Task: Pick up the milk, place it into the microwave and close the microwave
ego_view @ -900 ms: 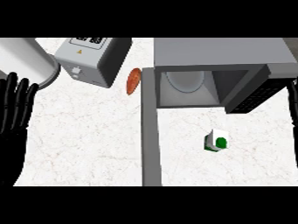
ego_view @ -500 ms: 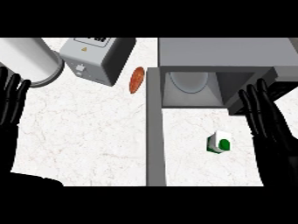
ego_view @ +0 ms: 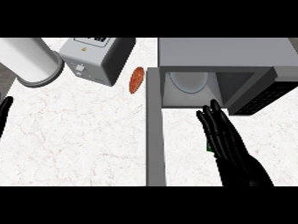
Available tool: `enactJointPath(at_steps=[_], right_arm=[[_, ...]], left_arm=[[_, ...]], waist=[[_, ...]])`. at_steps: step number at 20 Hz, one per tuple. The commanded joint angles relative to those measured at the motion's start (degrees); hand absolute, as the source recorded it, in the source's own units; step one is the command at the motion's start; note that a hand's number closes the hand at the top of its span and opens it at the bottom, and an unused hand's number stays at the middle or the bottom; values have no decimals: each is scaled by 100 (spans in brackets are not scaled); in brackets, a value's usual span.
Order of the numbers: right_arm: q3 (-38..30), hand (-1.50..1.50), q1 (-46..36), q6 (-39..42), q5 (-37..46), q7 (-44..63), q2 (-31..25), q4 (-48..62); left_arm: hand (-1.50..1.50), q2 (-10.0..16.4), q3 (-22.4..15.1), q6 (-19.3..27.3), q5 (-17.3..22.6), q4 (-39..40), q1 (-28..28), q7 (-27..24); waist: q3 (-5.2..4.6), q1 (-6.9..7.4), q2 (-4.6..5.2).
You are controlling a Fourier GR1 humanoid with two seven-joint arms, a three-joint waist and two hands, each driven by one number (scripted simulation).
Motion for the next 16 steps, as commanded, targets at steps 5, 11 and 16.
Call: enactJointPath(at_steps=[5, 11, 16], right_arm=[[170, -150, 163, -638, 594, -302, 16, 219], [-369, -150, 259, -657, 491, -263, 7, 466], [-885, -150, 352, -522, -44, -1231, -83, 1337]], left_arm=[[-150, -295, 57, -609, 115, 213, 864, -768], [-150, -236, 311, -813, 286, -277, 1198, -609], [-150, -305, 364, -803, 357, -251, 1037, -533]], waist=[[0, -5, 5], [2, -4, 4], [4, -12, 10]])
